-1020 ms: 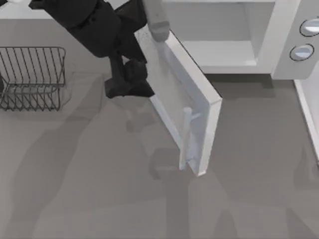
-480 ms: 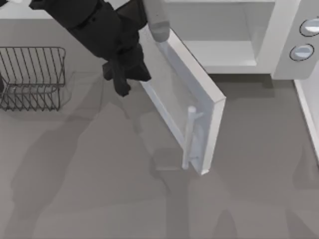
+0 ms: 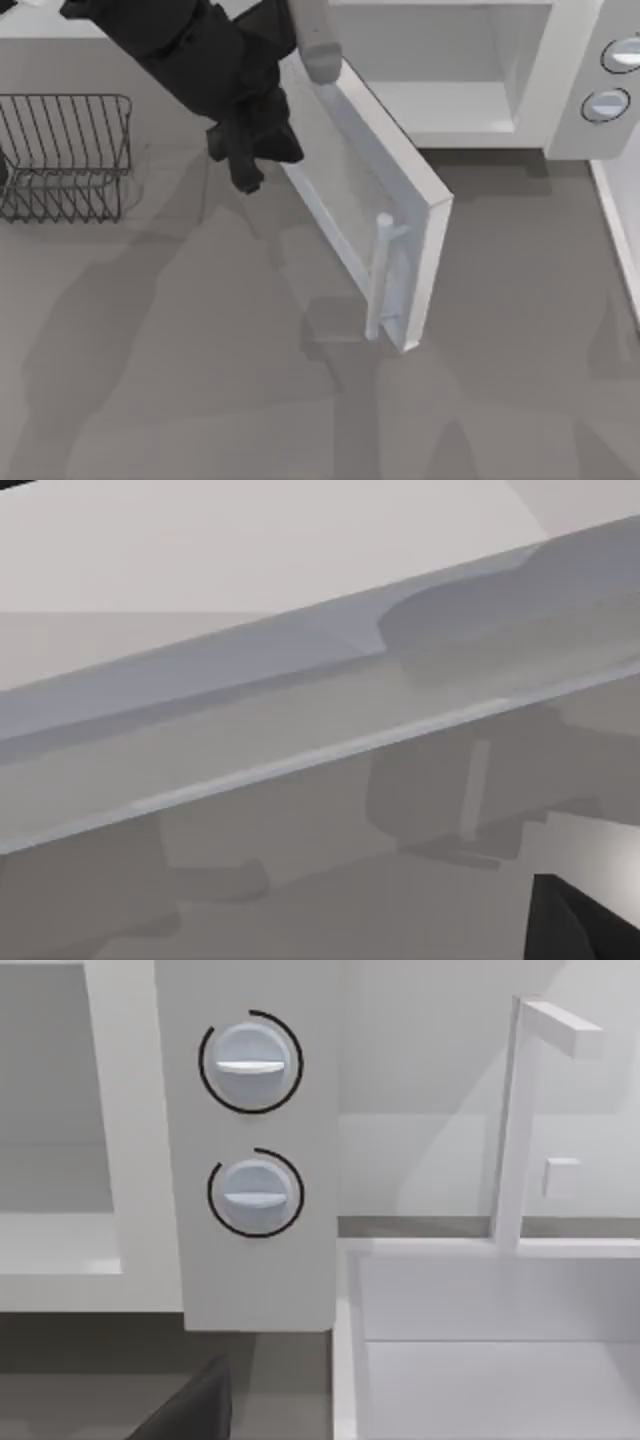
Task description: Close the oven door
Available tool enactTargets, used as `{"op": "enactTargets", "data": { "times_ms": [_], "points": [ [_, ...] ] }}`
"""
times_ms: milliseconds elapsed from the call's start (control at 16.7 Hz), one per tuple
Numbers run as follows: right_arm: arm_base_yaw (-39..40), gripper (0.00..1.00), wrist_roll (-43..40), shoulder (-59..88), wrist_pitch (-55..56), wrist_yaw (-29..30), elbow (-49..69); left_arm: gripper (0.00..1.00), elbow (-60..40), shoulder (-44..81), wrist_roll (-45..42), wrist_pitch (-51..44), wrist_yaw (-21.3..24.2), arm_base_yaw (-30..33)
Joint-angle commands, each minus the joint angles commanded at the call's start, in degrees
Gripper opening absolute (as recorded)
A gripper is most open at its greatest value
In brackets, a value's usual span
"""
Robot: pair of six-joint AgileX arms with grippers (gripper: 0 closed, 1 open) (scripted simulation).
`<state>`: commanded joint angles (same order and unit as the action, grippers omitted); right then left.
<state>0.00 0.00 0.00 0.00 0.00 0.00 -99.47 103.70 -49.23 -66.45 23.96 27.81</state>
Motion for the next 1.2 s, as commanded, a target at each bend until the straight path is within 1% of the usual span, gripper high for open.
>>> {"op": "enactTargets", "data": {
  "times_ms": [300, 540, 780, 1080, 1200],
  "points": [
    [0.0, 1.0, 0.0, 0.0, 0.0, 0.0, 0.0, 0.0, -2.0, 1.7, 2.7, 0.7, -0.9, 2.6],
    [0.0, 1.0, 0.0, 0.0, 0.0, 0.0, 0.0, 0.0, -2.0, 1.6, 2.8, 0.7, -0.8, 2.6],
    [0.0, 1.0, 0.0, 0.0, 0.0, 0.0, 0.0, 0.0, -4.0, 3.5, 5.0, 1.0, -1.6, 4.8],
    [0.0, 1.0, 0.0, 0.0, 0.0, 0.0, 0.0, 0.0, -4.4, 3.5, 5.3, 1.1, -1.7, 5.0],
    [0.0, 1.0, 0.0, 0.0, 0.0, 0.0, 0.0, 0.0, -5.5, 4.4, 6.3, 1.2, -2.0, 6.0]
  ]
}}
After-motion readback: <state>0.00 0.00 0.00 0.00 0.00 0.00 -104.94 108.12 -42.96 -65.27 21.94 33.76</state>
